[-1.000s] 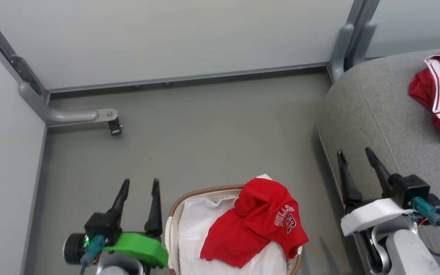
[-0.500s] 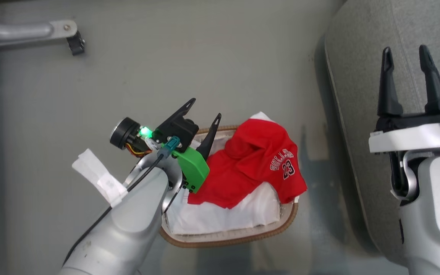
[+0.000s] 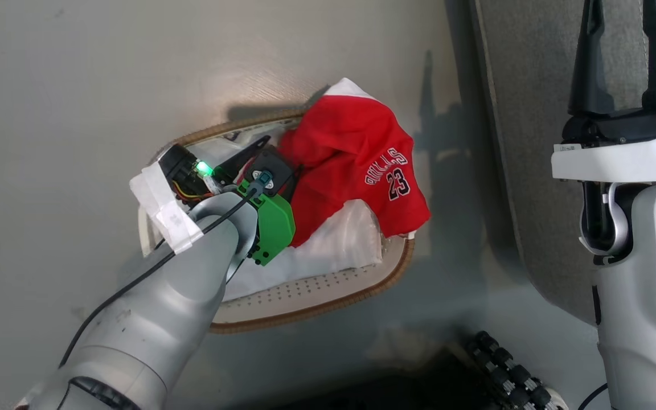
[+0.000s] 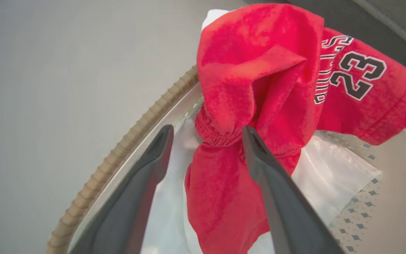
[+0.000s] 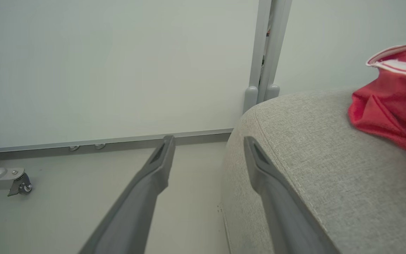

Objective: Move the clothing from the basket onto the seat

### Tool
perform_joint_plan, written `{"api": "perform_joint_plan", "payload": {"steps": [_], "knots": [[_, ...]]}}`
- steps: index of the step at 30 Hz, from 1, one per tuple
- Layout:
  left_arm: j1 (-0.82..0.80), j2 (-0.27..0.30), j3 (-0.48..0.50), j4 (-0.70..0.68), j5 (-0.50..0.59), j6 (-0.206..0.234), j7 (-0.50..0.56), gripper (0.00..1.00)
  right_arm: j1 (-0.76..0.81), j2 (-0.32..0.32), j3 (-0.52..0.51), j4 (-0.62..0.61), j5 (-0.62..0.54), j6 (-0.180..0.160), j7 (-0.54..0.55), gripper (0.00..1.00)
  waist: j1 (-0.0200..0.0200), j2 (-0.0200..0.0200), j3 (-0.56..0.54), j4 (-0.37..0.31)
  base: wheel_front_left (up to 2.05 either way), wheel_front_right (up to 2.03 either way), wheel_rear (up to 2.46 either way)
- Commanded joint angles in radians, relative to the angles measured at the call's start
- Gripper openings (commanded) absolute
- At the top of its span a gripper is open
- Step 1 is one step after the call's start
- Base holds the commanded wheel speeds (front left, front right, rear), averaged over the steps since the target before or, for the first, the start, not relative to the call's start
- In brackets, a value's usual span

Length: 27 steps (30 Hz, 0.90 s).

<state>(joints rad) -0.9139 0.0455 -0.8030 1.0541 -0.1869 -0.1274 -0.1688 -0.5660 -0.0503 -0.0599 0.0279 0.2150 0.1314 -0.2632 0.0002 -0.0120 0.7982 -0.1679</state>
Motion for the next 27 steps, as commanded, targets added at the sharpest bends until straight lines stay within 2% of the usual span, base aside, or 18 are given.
{"api": "perform_joint_plan", "payload": {"steps": [1, 10, 11, 12, 13, 14, 15, 16, 27], "knots": [[-0.04, 0.009, -0.01, 0.014, -0.004, -0.004, -0.006, 1.0, -0.021, -0.001, 0.006, -0.009, 0.011, -0.001, -0.002, 1.0, -0.0002, 0.012, 0.122, -0.105, 0.0, 0.0, 0.0], [-0.103, 0.008, -0.063, 0.071, -0.043, -0.004, -0.027, 1.0, -0.035, -0.001, 0.037, -0.016, 0.048, -0.001, -0.002, 1.0, -0.0002, 0.012, 0.162, -0.146, 0.0, 0.0, 0.0], [-0.104, 0.008, -0.067, 0.067, -0.051, -0.004, -0.032, 0.95, -0.036, -0.001, 0.036, -0.015, 0.05, -0.001, -0.002, 1.0, -0.0002, 0.012, 0.163, -0.148, 0.0, 0.0, 0.0], [-0.106, 0.008, -0.073, 0.063, -0.059, -0.004, -0.041, 0.57, -0.036, -0.001, 0.033, -0.014, 0.051, -0.001, -0.002, 1.0, -0.0002, 0.012, 0.163, -0.148, 0.0, 0.0, 0.0], [-0.106, 0.008, -0.077, 0.06, -0.063, -0.004, -0.049, 0.4, -0.035, -0.001, 0.032, -0.013, 0.052, -0.001, -0.002, 1.0, -0.0002, 0.012, 0.162, -0.147, 0.0, 0.0, 0.0], [-0.106, 0.008, -0.082, 0.058, -0.066, -0.004, -0.059, 0.32, -0.033, -0.001, 0.03, -0.01, 0.051, -0.001, -0.002, 1.0, -0.0002, 0.012, 0.158, -0.145, 0.0, 0.0, 0.0], [-0.103, 0.008, -0.087, 0.056, -0.068, -0.004, -0.065, 0.06, -0.031, -0.001, 0.028, -0.008, 0.049, -0.001, -0.002, 1.0, -0.0002, 0.012, 0.155, -0.143, 0.0, 0.0, 0.0], [-0.094, 0.008, -0.091, 0.054, -0.071, -0.004, -0.071, 0.0, -0.027, -0.001, 0.026, -0.005, 0.046, -0.001, -0.002, 1.0, -0.0002, 0.012, 0.149, -0.139, 0.0, 0.0, 0.0], [-0.031, 0.014, -0.083, -0.043, -0.094, 0.018, -0.097, 0.0, 0.017, -0.002, 0.014, 0.026, -0.016, -0.001, -0.002, 1.0, -0.0002, 0.012, 0.026, -0.055, 0.0, 0.0, 0.0]]}}
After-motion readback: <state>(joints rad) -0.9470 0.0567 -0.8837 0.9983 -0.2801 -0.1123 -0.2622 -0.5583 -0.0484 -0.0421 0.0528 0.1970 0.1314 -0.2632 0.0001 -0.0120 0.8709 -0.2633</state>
